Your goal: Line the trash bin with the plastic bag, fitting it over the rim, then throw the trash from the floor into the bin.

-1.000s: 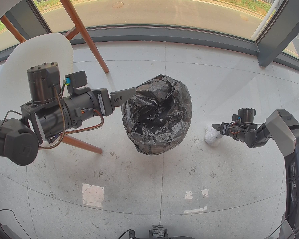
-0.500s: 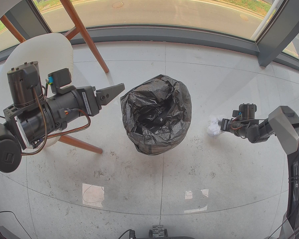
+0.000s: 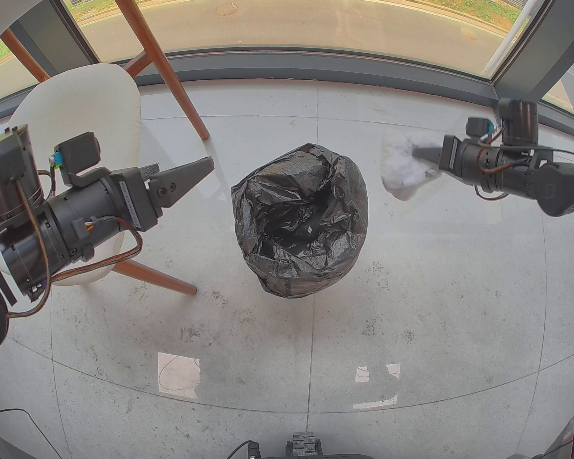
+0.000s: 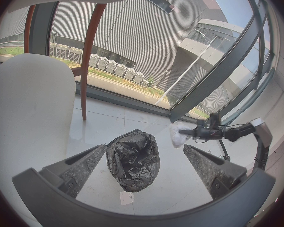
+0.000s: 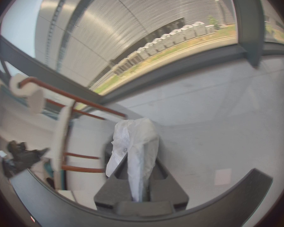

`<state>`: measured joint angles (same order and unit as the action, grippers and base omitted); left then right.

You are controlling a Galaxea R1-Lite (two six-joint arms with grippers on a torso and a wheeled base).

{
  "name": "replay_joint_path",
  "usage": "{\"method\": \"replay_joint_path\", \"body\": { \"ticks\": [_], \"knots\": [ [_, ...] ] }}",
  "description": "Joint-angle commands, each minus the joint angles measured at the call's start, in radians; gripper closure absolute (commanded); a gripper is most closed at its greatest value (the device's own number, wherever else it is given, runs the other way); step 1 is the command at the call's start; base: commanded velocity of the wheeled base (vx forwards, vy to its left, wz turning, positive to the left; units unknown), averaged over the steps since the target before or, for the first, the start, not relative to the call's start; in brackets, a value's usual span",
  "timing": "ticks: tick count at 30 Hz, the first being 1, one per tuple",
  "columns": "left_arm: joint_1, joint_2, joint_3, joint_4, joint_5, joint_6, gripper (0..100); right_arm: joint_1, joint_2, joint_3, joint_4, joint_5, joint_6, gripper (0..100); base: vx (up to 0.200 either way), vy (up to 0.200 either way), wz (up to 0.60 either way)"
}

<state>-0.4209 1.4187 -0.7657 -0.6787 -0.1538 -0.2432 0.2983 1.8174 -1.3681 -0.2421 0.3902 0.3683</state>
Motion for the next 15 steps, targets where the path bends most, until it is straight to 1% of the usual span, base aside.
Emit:
{"method": "replay_joint_path", "body": {
  "ticks": [1,4,10,13,14,15],
  "knots": [
    [0.005,-0.078,0.028,-0.004,-0.003,-0.001,0,0.214,-0.239,0.029,0.055,0.044,0.054,100,0.0,0.0,0.0],
    [0.005,-0.078,0.026,-0.004,-0.001,-0.001,0,0.24,-0.237,0.027,0.055,0.053,0.054,100,0.0,0.0,0.0],
    [0.005,-0.08,0.023,-0.002,-0.001,0.001,0,0.243,-0.224,0.012,0.041,0.052,0.052,100,0.0,0.0,0.0],
    [0.007,-0.08,0.025,-0.002,-0.001,0.001,0,0.265,-0.199,0.003,-0.003,0.045,0.054,100,0.0,0.0,0.0],
    [0.007,-0.078,0.025,-0.004,0.0,0.001,0,0.266,-0.191,0.003,-0.014,0.045,0.054,0,0.0,0.0,0.0],
    [0.007,-0.08,0.025,-0.002,0.0,0.001,0,0.266,-0.19,0.003,-0.019,0.045,0.054,0,0.0,0.0,0.0]
  ]
}}
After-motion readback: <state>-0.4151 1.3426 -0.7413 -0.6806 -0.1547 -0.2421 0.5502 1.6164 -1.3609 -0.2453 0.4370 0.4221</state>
